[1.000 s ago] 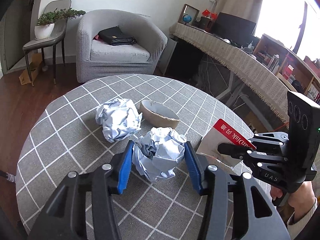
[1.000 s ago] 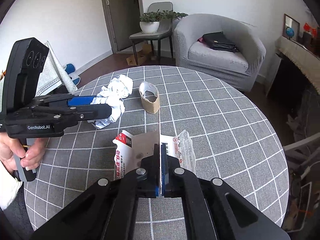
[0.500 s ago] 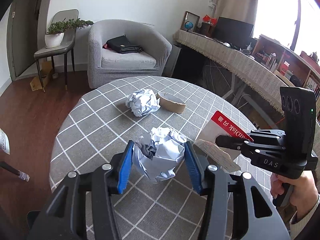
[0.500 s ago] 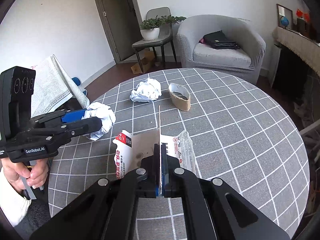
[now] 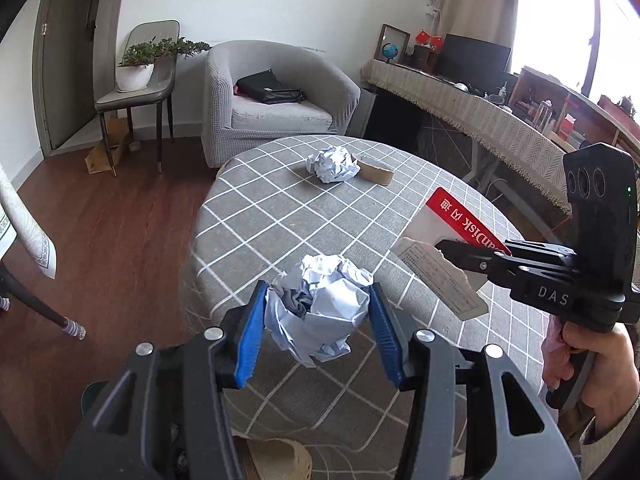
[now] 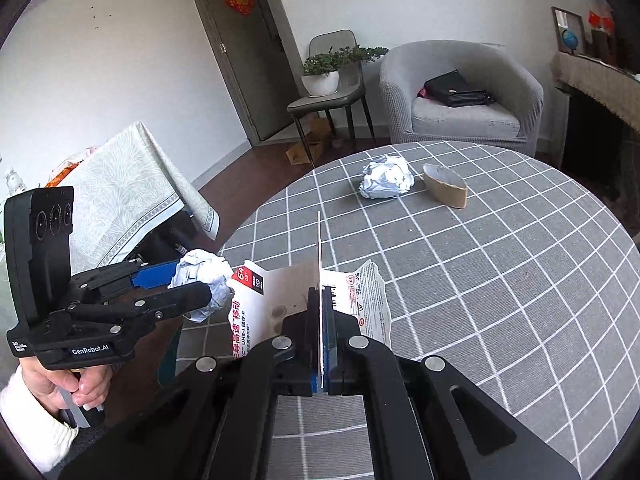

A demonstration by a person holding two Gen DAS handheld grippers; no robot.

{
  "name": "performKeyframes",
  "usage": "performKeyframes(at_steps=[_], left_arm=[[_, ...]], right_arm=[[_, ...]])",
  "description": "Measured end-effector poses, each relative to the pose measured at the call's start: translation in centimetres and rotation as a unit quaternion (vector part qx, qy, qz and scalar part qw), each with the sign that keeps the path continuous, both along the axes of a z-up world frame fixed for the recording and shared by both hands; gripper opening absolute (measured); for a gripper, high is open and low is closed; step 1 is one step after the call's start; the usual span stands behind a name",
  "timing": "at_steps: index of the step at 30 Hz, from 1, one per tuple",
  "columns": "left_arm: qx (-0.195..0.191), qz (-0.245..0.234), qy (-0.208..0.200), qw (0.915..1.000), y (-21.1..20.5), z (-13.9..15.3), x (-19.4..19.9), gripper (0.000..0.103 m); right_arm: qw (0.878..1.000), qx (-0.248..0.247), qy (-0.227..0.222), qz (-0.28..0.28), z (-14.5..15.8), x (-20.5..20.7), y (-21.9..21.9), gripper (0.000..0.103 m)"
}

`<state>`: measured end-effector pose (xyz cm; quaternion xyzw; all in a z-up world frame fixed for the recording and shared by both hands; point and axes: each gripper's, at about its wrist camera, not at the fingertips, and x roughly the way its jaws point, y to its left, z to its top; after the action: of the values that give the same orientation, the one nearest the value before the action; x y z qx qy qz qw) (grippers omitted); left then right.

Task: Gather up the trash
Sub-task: 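Grasp a crumpled paper ball with the left gripper while the right grasps the SanDisk package, then carry the paper ball and SanDisk package over the teal bin and open both grippers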

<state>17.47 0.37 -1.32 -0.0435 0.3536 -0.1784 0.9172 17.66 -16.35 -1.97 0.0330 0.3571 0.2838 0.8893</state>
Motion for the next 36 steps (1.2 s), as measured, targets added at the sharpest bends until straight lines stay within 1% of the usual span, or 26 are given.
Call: performKeyframes(at_steps=[9,13,17,22,26,31,36], left_arm=[[0.017,0.024,-0.007,0.9995,4.2,0.3,-3.8,0.053],[0.020,0.040,-0.002,0.9990,6.3,-0.2,-4.5,0.053],[0.032,0.048,0.003,0.9983,8.2,-0.9,-5.1,0.053],[0.036,0.062,0.022,0.9972,10.9,-2.5,-5.1,0.053],[0.041,0.072,0.035,0.9959,13.1,-3.6,-5.1,0.053],[0.035,0.087,0.046,0.9945,16.1,-4.3,-5.6,0.053],[0.028,0.107,0.072,0.9913,19.1,-5.5,-5.8,0.053]], right_arm=[[0.999,0.009,-0.004,0.037,0.0,-2.8,4.5,0.001],[0.999,0.010,0.000,0.049,-0.3,-3.2,6.5,0.001],[0.998,0.011,0.005,0.063,-0.6,-3.3,8.8,0.001],[0.996,0.013,0.016,0.085,-1.1,-3.3,11.9,0.001],[0.995,-0.001,0.023,0.097,-1.8,-3.0,14.7,0.001],[0.992,-0.001,0.035,0.119,-2.5,-2.9,17.9,0.001],[0.989,-0.006,0.043,0.140,-3.2,-3.0,20.9,0.001]])
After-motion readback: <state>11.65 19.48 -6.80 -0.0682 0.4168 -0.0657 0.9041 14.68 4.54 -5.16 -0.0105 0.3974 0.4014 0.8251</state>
